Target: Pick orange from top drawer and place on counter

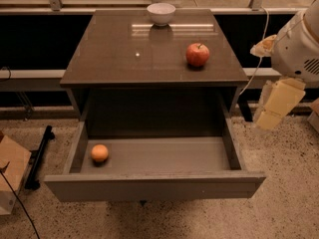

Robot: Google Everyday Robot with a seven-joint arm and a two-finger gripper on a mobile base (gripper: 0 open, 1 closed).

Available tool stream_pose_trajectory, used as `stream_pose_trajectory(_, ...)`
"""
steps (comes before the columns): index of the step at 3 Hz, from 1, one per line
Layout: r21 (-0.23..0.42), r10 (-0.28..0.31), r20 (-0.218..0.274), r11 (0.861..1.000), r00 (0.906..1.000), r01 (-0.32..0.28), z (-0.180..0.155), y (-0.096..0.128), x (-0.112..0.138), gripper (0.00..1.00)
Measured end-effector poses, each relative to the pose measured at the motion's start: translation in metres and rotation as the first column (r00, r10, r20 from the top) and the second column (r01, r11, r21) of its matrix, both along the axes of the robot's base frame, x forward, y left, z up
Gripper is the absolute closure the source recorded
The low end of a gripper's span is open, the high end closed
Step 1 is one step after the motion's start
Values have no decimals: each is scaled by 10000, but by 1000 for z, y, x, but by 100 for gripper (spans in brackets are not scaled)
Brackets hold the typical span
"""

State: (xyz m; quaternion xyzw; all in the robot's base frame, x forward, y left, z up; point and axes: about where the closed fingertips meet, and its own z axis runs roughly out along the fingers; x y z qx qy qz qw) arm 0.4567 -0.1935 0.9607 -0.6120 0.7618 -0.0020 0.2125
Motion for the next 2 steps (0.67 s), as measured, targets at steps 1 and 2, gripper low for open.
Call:
stream_pose_trajectory(1,135,51,118,9999,9999,-52,-1,7,-1,0)
stream_pose_trajectory(2,731,528,433,9958,9977,-559,-7,36,9,0)
